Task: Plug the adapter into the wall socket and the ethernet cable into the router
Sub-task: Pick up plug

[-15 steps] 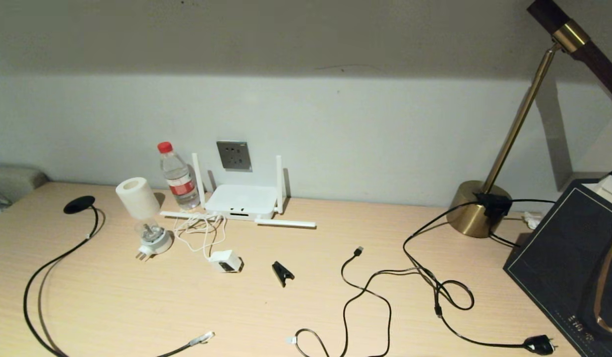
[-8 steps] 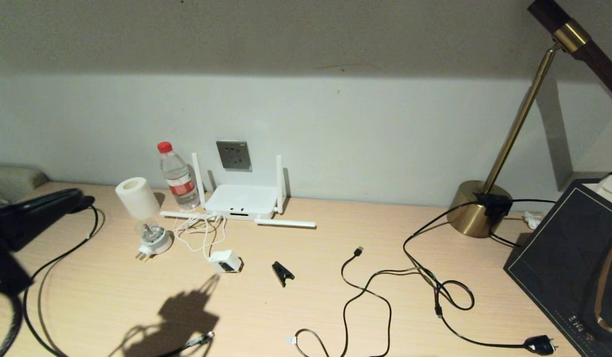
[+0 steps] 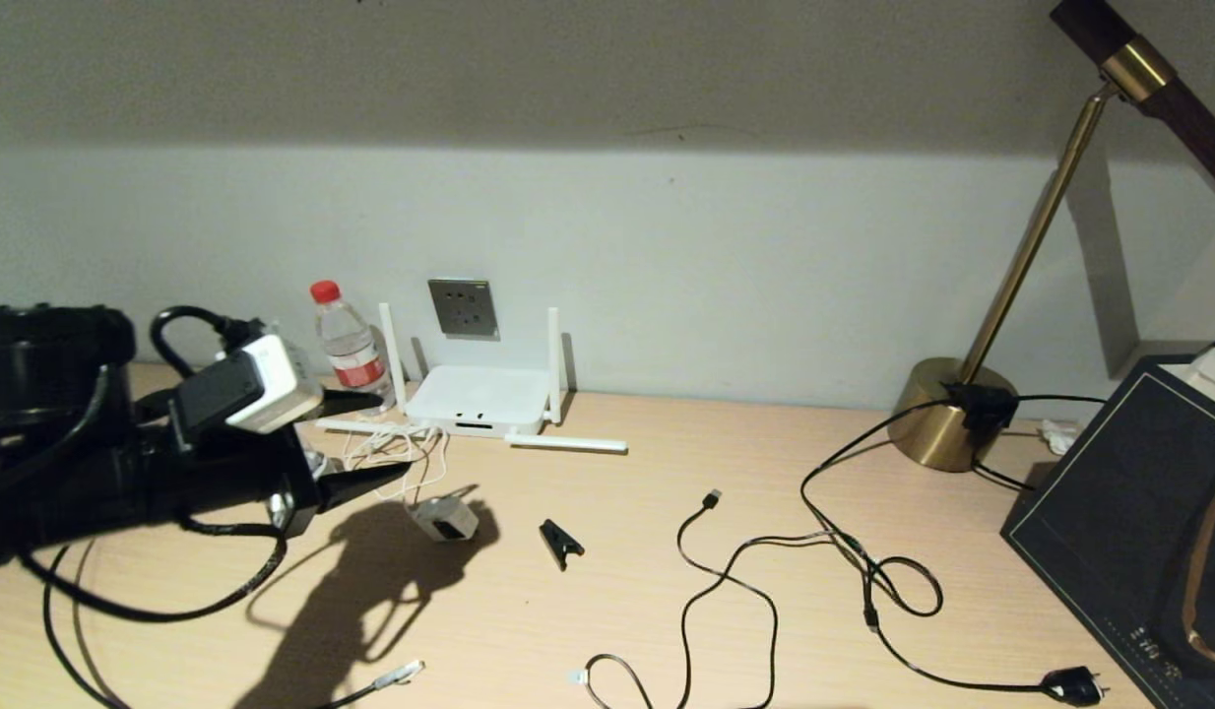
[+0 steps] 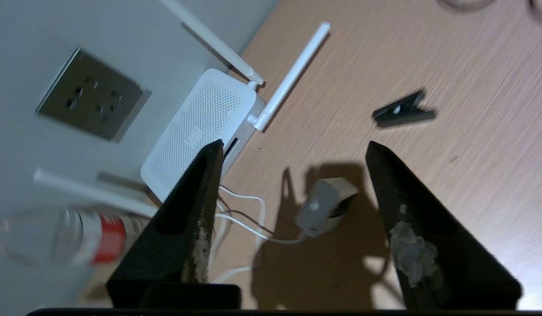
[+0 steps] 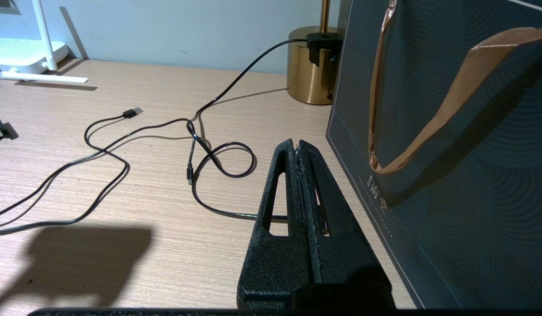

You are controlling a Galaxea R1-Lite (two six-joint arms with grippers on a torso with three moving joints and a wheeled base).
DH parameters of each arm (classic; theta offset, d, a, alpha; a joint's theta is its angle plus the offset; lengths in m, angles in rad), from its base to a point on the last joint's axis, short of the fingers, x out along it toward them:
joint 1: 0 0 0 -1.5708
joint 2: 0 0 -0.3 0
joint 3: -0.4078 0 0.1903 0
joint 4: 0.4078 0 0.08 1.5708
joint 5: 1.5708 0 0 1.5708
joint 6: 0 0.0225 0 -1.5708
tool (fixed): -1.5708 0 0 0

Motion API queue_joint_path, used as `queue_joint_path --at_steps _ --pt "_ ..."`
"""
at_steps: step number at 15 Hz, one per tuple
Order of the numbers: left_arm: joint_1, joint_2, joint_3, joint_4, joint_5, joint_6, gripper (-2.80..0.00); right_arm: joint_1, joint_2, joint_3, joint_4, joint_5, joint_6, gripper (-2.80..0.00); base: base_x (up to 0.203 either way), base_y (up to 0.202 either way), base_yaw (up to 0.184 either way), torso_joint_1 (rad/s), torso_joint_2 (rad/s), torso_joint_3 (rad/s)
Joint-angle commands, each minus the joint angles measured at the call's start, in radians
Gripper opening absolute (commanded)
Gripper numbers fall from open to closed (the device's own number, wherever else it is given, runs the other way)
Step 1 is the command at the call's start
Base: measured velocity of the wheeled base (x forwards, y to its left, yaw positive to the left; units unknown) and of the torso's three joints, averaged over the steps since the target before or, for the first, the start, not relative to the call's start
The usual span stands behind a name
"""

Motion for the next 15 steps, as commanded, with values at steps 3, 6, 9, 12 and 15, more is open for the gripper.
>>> queue_joint_path --at_steps 3,6,9,12,15 --pt "-0.006 0.243 -0.333 0.54 -0.031 0.514 0.0 0.0 0.0 0.035 -0.001 -0.001 -0.001 -2.8 0.0 0.0 0.0 0.0 0.0 0.0" --pt "-0.01 0.341 -0.642 0.999 -0.009 0.741 0.0 0.0 0.0 0.035 -0.001 0.0 -0.001 -2.8 0.0 0.0 0.0 0.0 0.0 0.0" --pt "-0.063 0.426 -0.737 1.178 0.044 0.829 0.0 0.0 0.0 0.035 -0.001 0.001 -0.001 -2.8 0.0 0.0 0.0 0.0 0.0 0.0" --pt "-0.089 0.442 -0.724 1.143 0.115 0.773 0.0 0.0 0.0 0.035 -0.001 0.001 0.0 -2.8 0.0 0.0 0.0 0.0 0.0 0.0" --pt "-0.09 0.497 -0.732 1.109 0.135 0.725 0.0 0.0 0.0 0.035 -0.001 -0.001 -0.001 -2.8 0.0 0.0 0.0 0.0 0.0 0.0"
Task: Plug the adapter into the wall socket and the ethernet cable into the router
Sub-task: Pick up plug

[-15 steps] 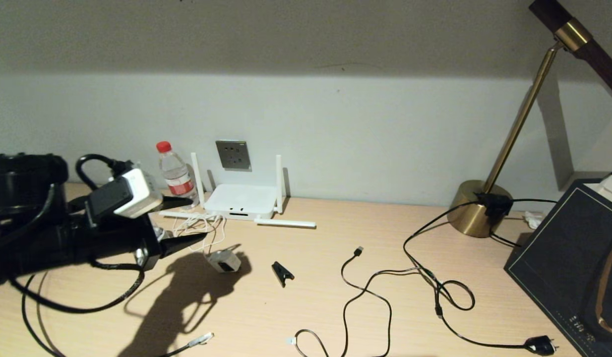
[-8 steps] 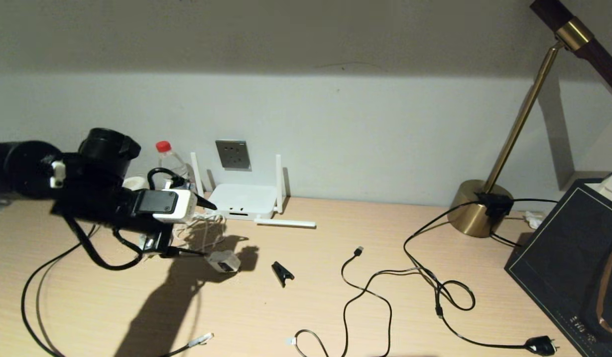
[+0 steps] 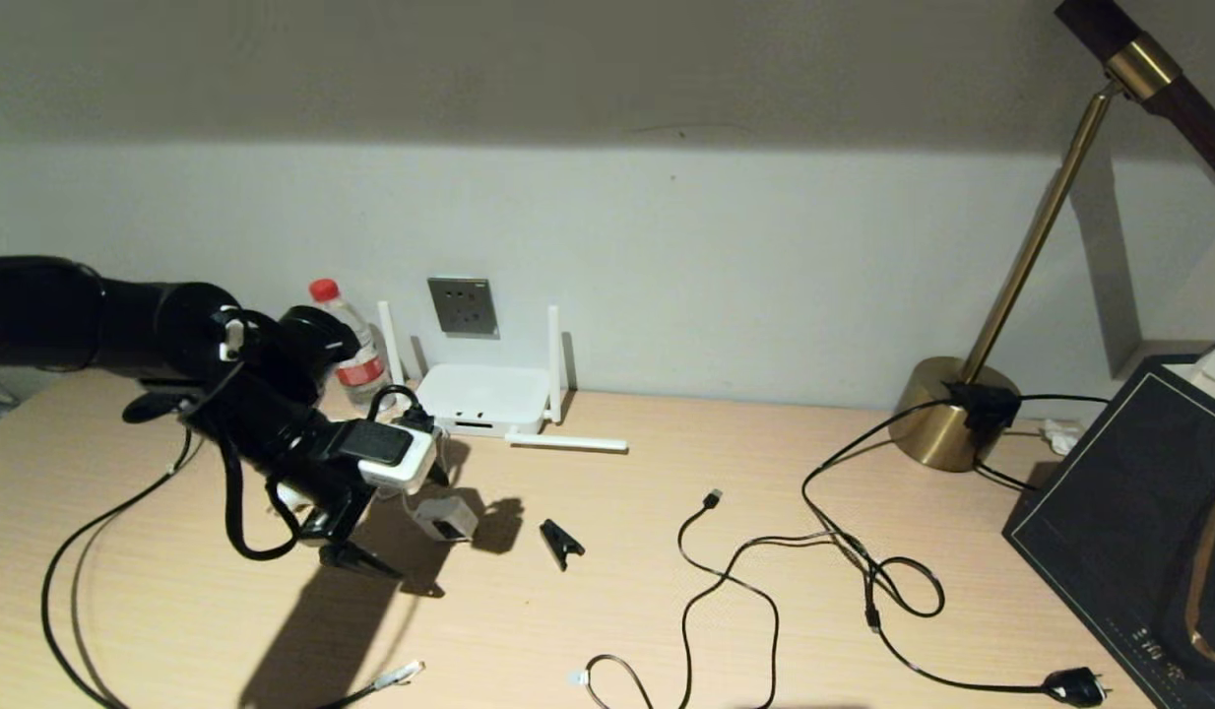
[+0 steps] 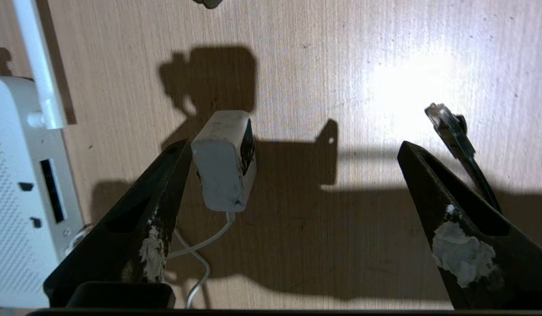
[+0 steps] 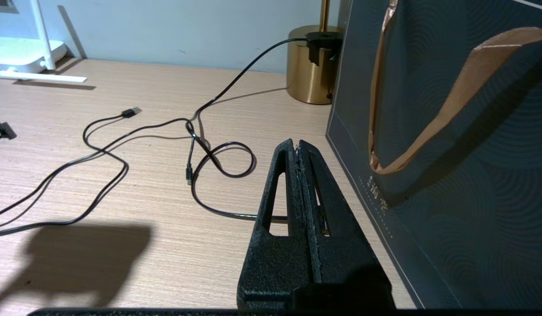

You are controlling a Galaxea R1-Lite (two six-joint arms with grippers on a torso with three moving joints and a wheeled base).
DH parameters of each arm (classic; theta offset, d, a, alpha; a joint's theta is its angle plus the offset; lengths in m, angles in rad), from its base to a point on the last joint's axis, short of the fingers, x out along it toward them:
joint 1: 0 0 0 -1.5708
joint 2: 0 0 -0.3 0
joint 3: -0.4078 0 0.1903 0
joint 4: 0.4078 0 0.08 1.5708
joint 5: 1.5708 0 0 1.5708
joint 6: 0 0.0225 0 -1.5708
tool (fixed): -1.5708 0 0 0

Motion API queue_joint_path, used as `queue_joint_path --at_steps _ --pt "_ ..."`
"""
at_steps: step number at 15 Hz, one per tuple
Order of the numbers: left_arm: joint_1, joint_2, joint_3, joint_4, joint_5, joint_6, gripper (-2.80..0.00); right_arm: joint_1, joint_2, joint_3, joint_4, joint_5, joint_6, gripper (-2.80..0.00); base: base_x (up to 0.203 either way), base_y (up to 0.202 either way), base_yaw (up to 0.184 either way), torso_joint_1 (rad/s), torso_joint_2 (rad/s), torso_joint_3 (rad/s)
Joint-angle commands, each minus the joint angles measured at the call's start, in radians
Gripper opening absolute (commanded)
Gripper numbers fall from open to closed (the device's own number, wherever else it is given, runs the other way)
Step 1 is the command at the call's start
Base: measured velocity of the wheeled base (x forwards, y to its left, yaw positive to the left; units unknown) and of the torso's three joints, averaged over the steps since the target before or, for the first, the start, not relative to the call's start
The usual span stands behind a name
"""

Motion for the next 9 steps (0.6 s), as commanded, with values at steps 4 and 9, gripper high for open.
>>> queue_joint_path --at_steps 4,9 --pt "0.001 0.106 -0.052 -0.057 -0.001 -0.072 0.0 0.0 0.0 0.035 0.0 0.0 0.0 -2.8 0.0 0.0 0.0 0.0 0.0 0.0" --pt "0.016 0.173 -0.098 -0.071 -0.003 -0.078 0.0 0.0 0.0 0.035 0.0 0.0 0.0 -2.8 0.0 0.0 0.0 0.0 0.0 0.0"
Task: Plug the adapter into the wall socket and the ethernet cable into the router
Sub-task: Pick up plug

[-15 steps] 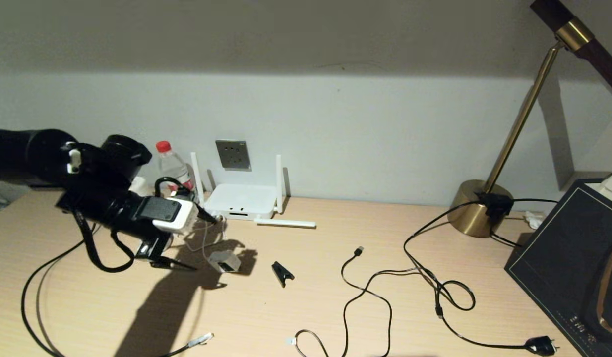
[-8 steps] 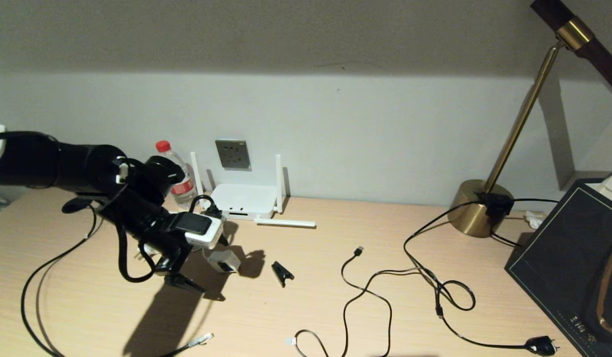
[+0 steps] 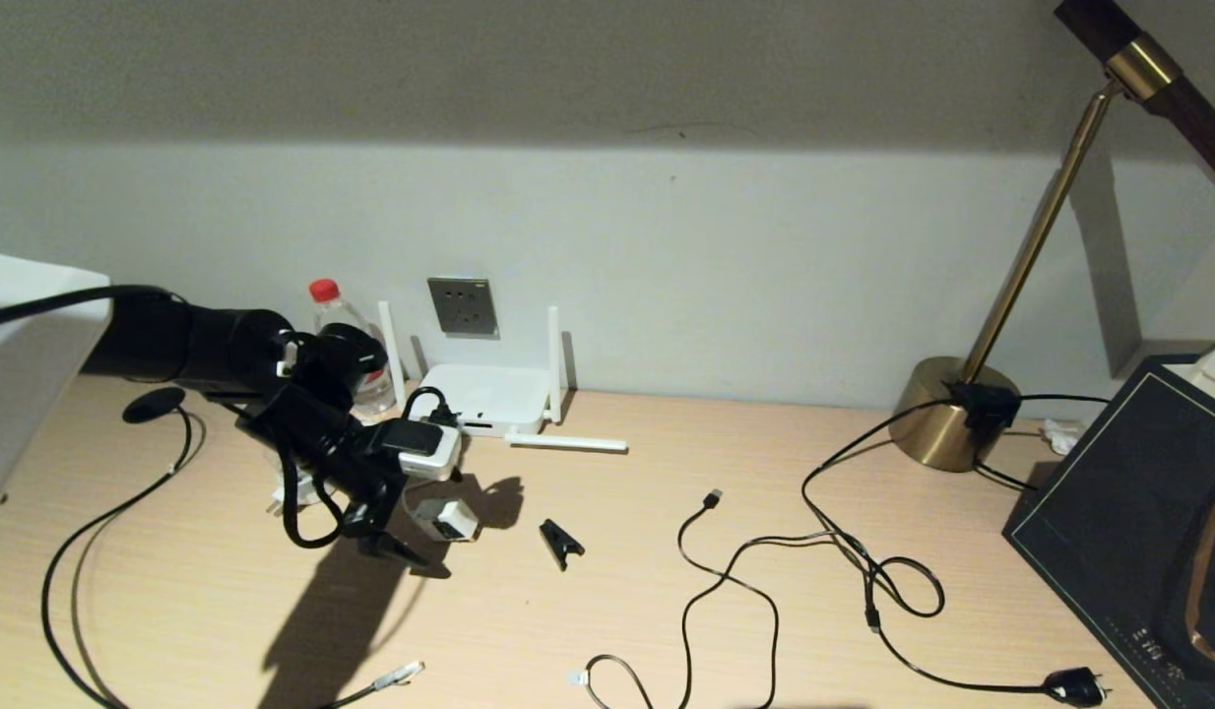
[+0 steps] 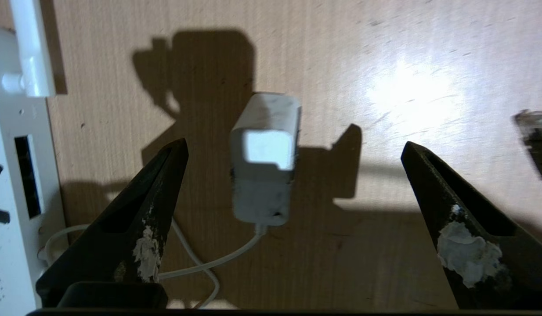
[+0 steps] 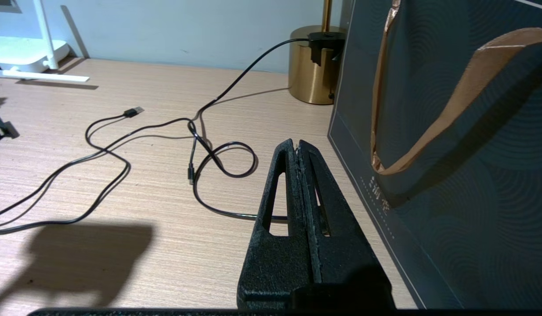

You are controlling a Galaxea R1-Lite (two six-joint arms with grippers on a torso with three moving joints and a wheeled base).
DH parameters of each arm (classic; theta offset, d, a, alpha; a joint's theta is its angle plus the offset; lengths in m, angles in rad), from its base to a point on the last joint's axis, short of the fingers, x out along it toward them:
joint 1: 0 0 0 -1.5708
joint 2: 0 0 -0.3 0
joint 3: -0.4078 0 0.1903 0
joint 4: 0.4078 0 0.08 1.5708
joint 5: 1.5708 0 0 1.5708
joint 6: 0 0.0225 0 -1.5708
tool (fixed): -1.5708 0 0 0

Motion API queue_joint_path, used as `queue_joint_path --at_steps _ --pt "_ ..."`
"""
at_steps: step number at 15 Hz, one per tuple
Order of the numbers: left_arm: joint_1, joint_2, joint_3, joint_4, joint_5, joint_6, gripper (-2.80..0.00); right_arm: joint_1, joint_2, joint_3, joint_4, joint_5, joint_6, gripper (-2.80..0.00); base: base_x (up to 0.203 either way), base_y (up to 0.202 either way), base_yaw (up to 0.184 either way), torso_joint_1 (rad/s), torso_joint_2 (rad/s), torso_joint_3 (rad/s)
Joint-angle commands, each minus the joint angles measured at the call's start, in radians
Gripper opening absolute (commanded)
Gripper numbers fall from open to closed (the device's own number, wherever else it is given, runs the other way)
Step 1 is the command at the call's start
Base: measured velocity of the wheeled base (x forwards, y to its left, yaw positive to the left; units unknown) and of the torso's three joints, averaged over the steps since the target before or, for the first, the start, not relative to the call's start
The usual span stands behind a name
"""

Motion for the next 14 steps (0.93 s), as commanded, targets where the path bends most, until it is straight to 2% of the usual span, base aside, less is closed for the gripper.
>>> queue_joint_path --at_steps 1,11,14 --pt "0.005 0.037 -0.016 -0.008 -0.002 0.008 0.0 0.0 0.0 0.035 -0.001 0.0 -0.001 -2.8 0.0 0.0 0.0 0.0 0.0 0.0" --pt "0.027 0.094 -0.059 -0.009 -0.002 0.005 0.0 0.0 0.0 0.035 -0.001 0.0 -0.001 -2.8 0.0 0.0 0.0 0.0 0.0 0.0" --pt "0.024 0.118 -0.101 -0.008 0.0 -0.04 0.0 0.0 0.0 0.035 -0.001 0.001 -0.001 -2.8 0.0 0.0 0.0 0.0 0.0 0.0"
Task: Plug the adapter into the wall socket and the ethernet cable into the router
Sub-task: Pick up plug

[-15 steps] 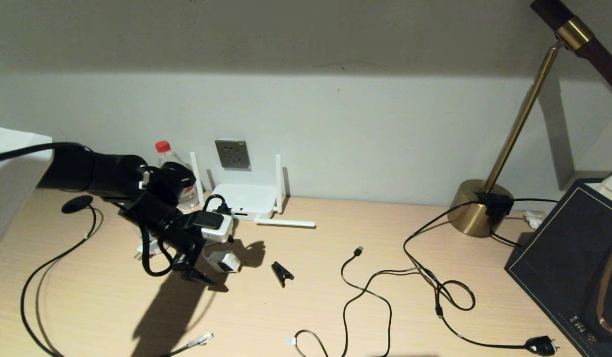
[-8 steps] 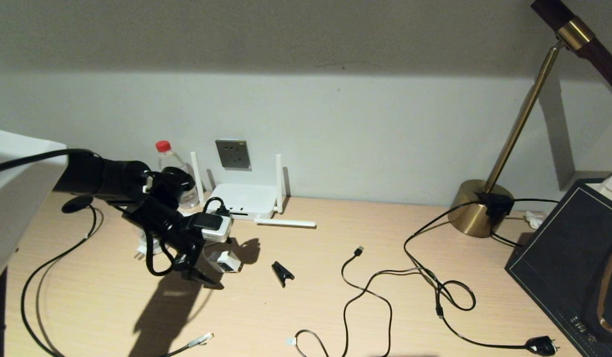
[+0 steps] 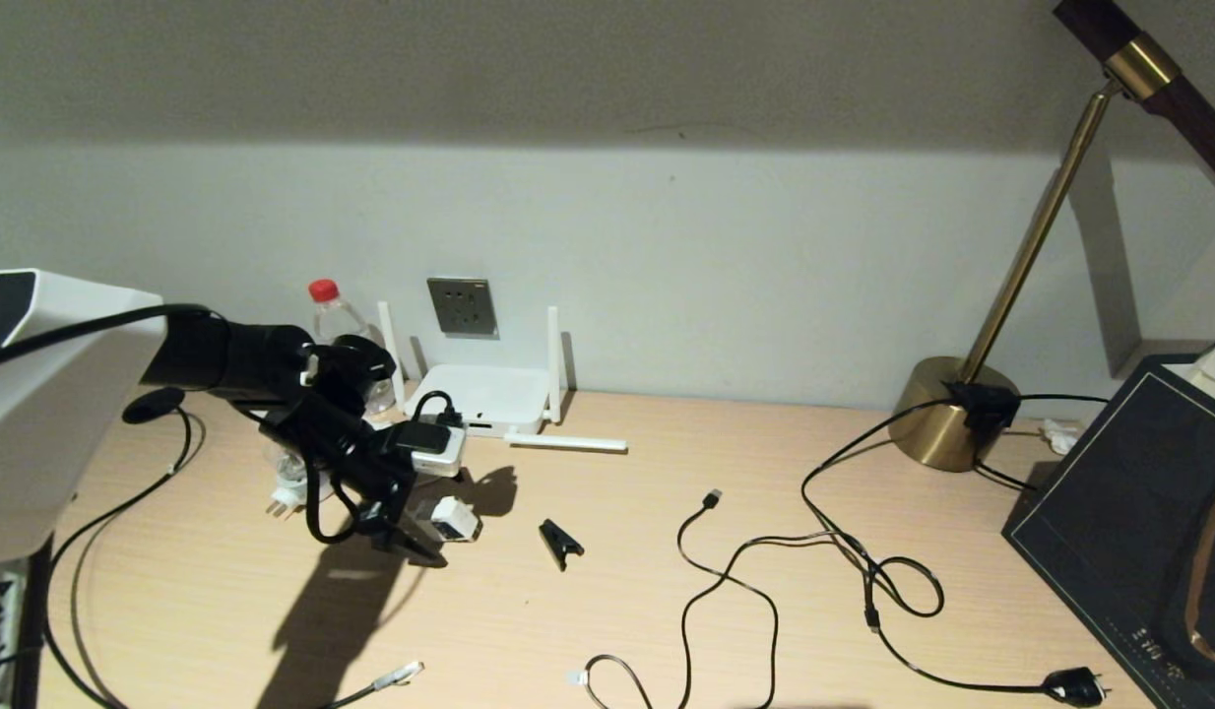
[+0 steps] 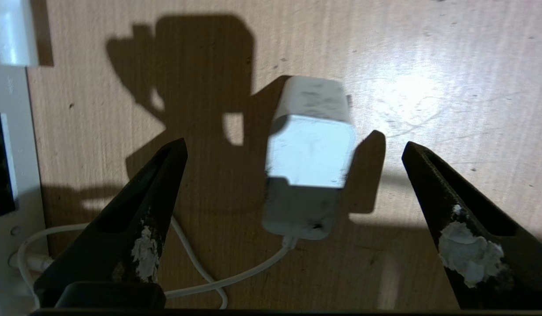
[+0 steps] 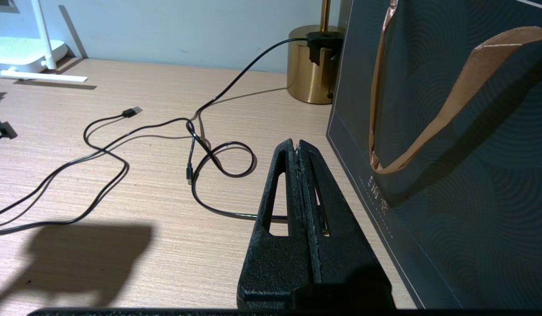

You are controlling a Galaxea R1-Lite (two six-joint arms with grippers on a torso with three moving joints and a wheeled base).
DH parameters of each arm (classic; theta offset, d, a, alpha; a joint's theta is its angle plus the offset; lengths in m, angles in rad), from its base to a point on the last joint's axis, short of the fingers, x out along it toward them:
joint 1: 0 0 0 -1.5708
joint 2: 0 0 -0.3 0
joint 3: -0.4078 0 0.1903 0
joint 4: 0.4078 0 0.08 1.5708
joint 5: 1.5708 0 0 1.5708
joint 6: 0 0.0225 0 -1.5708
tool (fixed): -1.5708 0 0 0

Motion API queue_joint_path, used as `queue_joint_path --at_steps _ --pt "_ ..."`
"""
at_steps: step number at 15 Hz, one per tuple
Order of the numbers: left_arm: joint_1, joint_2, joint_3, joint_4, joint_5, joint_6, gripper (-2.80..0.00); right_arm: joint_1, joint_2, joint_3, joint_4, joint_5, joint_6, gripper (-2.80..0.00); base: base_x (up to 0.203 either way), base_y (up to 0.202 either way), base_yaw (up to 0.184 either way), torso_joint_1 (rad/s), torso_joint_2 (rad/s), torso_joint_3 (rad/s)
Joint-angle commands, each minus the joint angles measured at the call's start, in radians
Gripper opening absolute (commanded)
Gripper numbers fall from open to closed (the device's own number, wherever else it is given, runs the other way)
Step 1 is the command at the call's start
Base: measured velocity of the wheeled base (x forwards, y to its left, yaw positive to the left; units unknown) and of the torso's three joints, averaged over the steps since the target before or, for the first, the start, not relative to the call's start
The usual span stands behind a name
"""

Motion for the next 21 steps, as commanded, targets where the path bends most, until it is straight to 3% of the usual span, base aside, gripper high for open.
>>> queue_joint_path --at_steps 1,12,13,21 --pt "-0.003 0.018 -0.021 0.005 -0.001 -0.006 0.0 0.0 0.0 0.035 -0.001 0.001 0.0 -2.8 0.0 0.0 0.0 0.0 0.0 0.0" --pt "-0.009 0.036 -0.027 0.003 -0.003 -0.029 0.0 0.0 0.0 0.035 -0.001 0.0 0.0 -2.8 0.0 0.0 0.0 0.0 0.0 0.0" --pt "-0.011 0.037 -0.027 0.003 -0.004 -0.032 -2.8 0.0 0.0 0.035 -0.001 0.001 0.0 -2.8 0.0 0.0 0.0 0.0 0.0 0.0" --pt "-0.011 0.044 -0.023 -0.028 -0.007 -0.033 -2.8 0.0 0.0 0.035 -0.001 0.0 0.0 -2.8 0.0 0.0 0.0 0.0 0.0 0.0"
